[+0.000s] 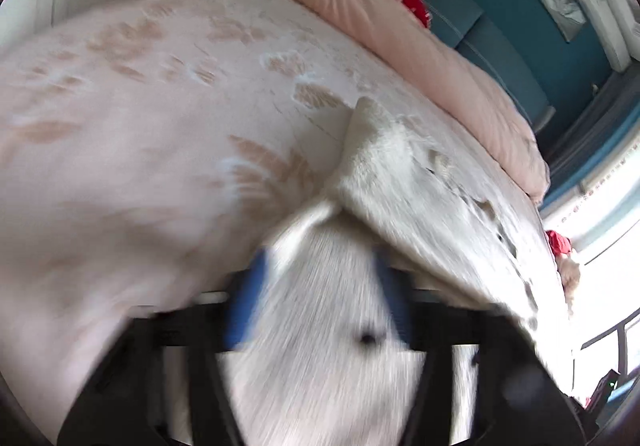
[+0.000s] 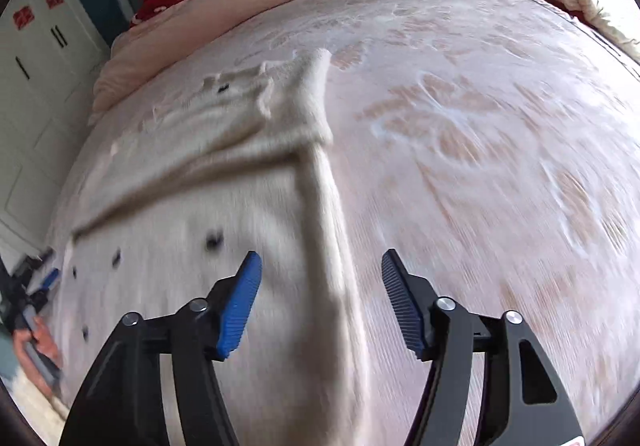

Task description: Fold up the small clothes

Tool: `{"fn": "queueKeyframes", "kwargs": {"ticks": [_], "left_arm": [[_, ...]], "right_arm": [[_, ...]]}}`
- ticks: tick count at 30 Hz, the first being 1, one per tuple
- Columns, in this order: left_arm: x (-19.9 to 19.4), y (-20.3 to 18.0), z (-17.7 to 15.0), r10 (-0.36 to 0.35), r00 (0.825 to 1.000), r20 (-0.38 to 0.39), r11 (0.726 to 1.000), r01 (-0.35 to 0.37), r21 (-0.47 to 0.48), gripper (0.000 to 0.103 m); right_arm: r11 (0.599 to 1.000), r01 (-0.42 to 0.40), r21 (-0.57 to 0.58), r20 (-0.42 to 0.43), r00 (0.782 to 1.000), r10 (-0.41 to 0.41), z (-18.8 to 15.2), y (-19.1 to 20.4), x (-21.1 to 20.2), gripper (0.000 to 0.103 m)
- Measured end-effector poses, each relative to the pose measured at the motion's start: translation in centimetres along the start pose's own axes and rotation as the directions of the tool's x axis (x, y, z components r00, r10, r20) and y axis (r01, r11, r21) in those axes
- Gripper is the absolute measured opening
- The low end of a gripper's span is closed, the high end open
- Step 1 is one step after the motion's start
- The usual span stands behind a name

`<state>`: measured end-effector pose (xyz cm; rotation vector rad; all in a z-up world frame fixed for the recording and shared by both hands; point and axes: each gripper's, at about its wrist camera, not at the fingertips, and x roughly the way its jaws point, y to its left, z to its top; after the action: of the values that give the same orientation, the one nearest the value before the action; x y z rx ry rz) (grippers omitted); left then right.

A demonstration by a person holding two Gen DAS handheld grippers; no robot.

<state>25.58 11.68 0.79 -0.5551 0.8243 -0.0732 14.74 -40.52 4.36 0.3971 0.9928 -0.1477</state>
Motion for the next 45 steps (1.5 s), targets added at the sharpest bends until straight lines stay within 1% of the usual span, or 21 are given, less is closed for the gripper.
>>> {"fn": "queueKeyframes", "kwargs": {"ticks": [2, 5, 7, 9, 11, 12, 13, 16, 18, 19, 20, 21, 22, 23, 24, 25, 29, 32, 38, 41, 45], "left_arm": [[-4.3, 0.9, -1.6, -0.010, 1.000, -0.005, 1.000, 0.010, 0.020, 0.089], [-7.8, 1.7, -4.4, 0.007, 0.994, -0.108, 0.996, 0.002, 0.084, 0.092], [-8.8, 2.5, -6.5, -0.016, 0.984, -0.178, 0.997, 0.029, 0.069, 0.093], [-9.0, 3.6, -8.8, -0.042, 0.967, -0.251, 0.998, 0.051, 0.029, 0.093], [-8.9, 4.2, -10.5, -0.037, 0.961, -0.274, 0.999, 0.039, 0.002, 0.093], [-9.5, 4.0, -11.1, -0.032, 0.973, -0.229, 0.999, 0.037, 0.015, 0.093], [-9.7, 3.7, -11.3, -0.031, 0.976, -0.217, 0.999, 0.036, 0.020, 0.093], [-9.3, 2.8, -11.8, -0.049, 0.972, -0.230, 0.999, 0.050, -0.002, 0.093], [-8.5, 2.2, -11.7, -0.062, 0.967, -0.245, 0.998, 0.063, -0.006, 0.091], [-8.4, 2.0, -11.5, -0.055, 0.967, -0.247, 0.998, 0.055, -0.009, 0.085], [-8.2, 1.8, -11.3, -0.057, 0.967, -0.248, 0.998, 0.056, -0.013, 0.071], [-7.9, 1.6, -11.1, -0.069, 0.963, -0.260, 0.998, 0.067, -0.019, 0.063], [-7.7, 1.5, -11.1, -0.068, 0.959, -0.277, 0.998, 0.064, -0.022, 0.048], [-7.4, 1.4, -11.0, -0.057, 0.955, -0.292, 0.998, 0.052, -0.024, 0.027], [-7.3, 1.5, -10.7, -0.033, 0.951, -0.309, 0.999, 0.027, -0.024, 0.016], [-7.2, 1.3, -10.6, -0.026, 0.949, -0.313, 1.000, 0.020, -0.024, 0.009], [-9.9, 1.4, -9.5, 0.003, 0.958, -0.287, 1.000, -0.006, -0.013, 0.007], [-12.6, 1.4, -9.0, 0.000, 0.957, -0.289, 1.000, 0.006, 0.017, 0.006], [-19.1, 1.6, -10.3, 0.017, 0.948, -0.318, 0.993, 0.022, 0.119, 0.006], [-22.9, 2.2, -12.9, 0.032, 0.930, -0.365, 0.985, 0.034, 0.171, 0.006], [-27.9, 2.2, -17.9, 0.053, 0.893, -0.447, 0.966, 0.067, 0.248, 0.006]], "right_arm": [[1.000, 0.012, 0.007, -0.046, 0.999, -0.012, -3.6, -0.8, -2.0, 0.064], [0.999, -0.011, 0.042, -0.113, 0.993, 0.016, -9.1, -1.9, -4.1, 0.065], [0.994, -0.058, 0.089, -0.145, 0.987, 0.070, -11.6, -2.1, -4.8, 0.070], [0.992, -0.069, 0.105, -0.148, 0.985, 0.084, -13.3, -1.9, -5.1, 0.073], [0.992, -0.075, 0.104, -0.142, 0.986, 0.090, -14.0, -1.4, -5.2, 0.078], [0.990, -0.089, 0.112, -0.136, 0.985, 0.104, -13.9, -1.1, -5.1, 0.080], [0.986, -0.112, 0.123, -0.132, 0.983, 0.128, -13.8, -0.9, -5.0, 0.080], [0.973, -0.160, 0.165, -0.111, 0.977, 0.179, -13.3, -0.1, -4.1, 0.083], [0.972, -0.163, 0.170, -0.091, 0.979, 0.180, -12.8, 0.5, -3.4, 0.084], [0.971, -0.165, 0.172, -0.087, 0.980, 0.182, -12.4, 0.8, -3.1, 0.084], [0.969, -0.176, 0.172, -0.081, 0.978, 0.192, -12.1, 1.2, -2.9, 0.084], [0.967, -0.191, 0.171, -0.077, 0.976, 0.206, -11.7, 1.5, -2.7, 0.076], [0.965, -0.201, 0.166, -0.084, 0.972, 0.217, -11.4, 1.8, -2.5, 0.056], [0.967, -0.201, 0.160, -0.096, 0.971, 0.217, -11.1, 2.1, -2.3, 0.044], [0.968, -0.197, 0.158, -0.112, 0.970, 0.216, -10.9, 2.4, -2.1, 0.012], [0.965, -0.205, 0.166, -0.123, 0.966, 0.226, -10.7, 2.5, -2.2, 0.013], [0.972, -0.211, 0.105, -0.064, 0.974, 0.218, -9.9, 3.4, -5.7, 0.011], [0.977, -0.209, 0.028, -0.058, 0.976, 0.211, -9.9, 4.0, -8.6, 0.011], [0.972, -0.176, -0.156, -0.158, 0.976, 0.151, -12.8, 4.5, -12.9, 0.010], [0.953, -0.175, -0.246, -0.235, 0.965, 0.117, -15.9, 4.6, -14.9, 0.010], [0.933, -0.225, -0.281, -0.376, 0.920, 0.108, -21.1, 3.5, -17.6, 0.010]]}}
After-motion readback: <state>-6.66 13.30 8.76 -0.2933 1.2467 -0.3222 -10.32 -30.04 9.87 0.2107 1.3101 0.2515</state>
